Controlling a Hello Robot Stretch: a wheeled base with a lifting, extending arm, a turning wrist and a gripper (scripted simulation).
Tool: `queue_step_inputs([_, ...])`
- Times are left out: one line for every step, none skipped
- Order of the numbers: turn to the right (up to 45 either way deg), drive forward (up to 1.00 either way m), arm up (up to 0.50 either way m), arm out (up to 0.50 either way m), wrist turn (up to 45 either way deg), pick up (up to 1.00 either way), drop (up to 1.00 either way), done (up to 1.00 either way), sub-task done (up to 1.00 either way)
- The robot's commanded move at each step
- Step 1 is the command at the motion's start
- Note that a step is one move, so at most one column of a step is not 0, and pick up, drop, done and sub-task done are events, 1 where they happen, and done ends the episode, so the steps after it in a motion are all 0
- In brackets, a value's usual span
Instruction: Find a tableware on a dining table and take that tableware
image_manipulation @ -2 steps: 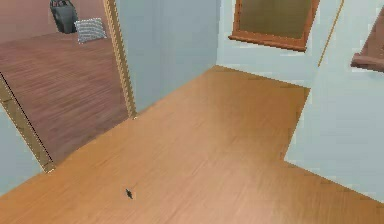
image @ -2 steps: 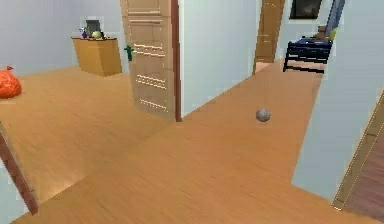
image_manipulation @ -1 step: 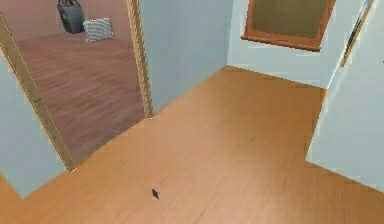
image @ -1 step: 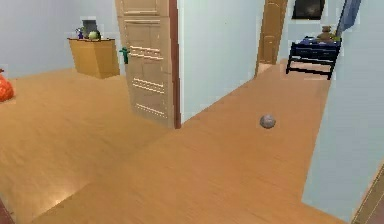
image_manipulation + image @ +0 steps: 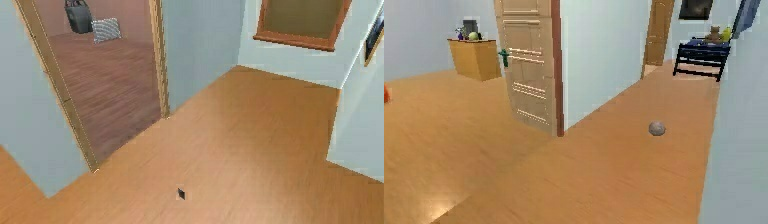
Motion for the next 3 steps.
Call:
queue_step_inputs([9.0, 0.00, 0.00, 0.00, 0.0, 0.00, 0.00, 0.00, 0.00])
queue_step_inputs([0.0, 1.00, 0.00, 0.00, 0.0, 0.00, 0.00, 0.00, 0.00])
queue_step_inputs([0.0, 1.00, 0.00, 0.00, 0.0, 0.00, 0.00, 0.00, 0.00])
